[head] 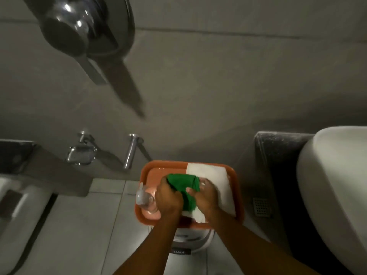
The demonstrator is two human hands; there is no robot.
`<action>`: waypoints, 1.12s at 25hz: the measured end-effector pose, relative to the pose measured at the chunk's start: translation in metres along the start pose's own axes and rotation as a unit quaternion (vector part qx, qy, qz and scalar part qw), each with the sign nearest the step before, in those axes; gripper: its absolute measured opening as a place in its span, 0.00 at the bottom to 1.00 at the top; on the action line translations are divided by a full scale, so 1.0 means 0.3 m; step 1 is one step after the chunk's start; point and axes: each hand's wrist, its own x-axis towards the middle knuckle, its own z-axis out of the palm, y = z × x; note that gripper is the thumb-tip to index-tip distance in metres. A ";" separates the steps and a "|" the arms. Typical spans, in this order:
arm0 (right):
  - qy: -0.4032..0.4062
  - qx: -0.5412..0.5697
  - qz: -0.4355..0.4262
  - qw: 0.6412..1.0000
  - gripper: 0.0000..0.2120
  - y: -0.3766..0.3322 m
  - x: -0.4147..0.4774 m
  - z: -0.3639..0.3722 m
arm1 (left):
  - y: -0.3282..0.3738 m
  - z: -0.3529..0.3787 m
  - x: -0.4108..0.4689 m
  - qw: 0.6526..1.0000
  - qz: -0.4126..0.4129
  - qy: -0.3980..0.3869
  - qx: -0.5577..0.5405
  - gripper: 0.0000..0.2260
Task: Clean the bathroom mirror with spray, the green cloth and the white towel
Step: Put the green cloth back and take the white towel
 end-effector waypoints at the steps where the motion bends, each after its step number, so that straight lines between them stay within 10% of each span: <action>1: 0.003 -0.019 -0.012 1.000 0.23 0.008 0.047 0.035 | -0.033 0.029 0.045 1.000 -0.002 0.024 0.016 0.13; 9: 0.024 -0.339 -0.174 0.924 0.21 0.048 0.205 0.175 | -0.172 0.133 0.207 0.982 0.024 0.087 0.167 0.25; 14: 0.158 -0.262 -0.225 0.925 0.24 0.144 0.204 0.022 | -0.194 0.152 0.189 0.914 0.153 0.086 0.365 0.34; 18: 0.169 -0.154 -0.071 0.971 0.27 0.247 0.209 -0.149 | -0.144 0.219 0.084 0.887 0.240 0.060 0.390 0.17; 28: 0.013 0.116 0.172 0.978 0.31 0.222 0.260 -0.207 | -0.115 0.330 0.183 0.890 0.112 0.014 0.442 0.22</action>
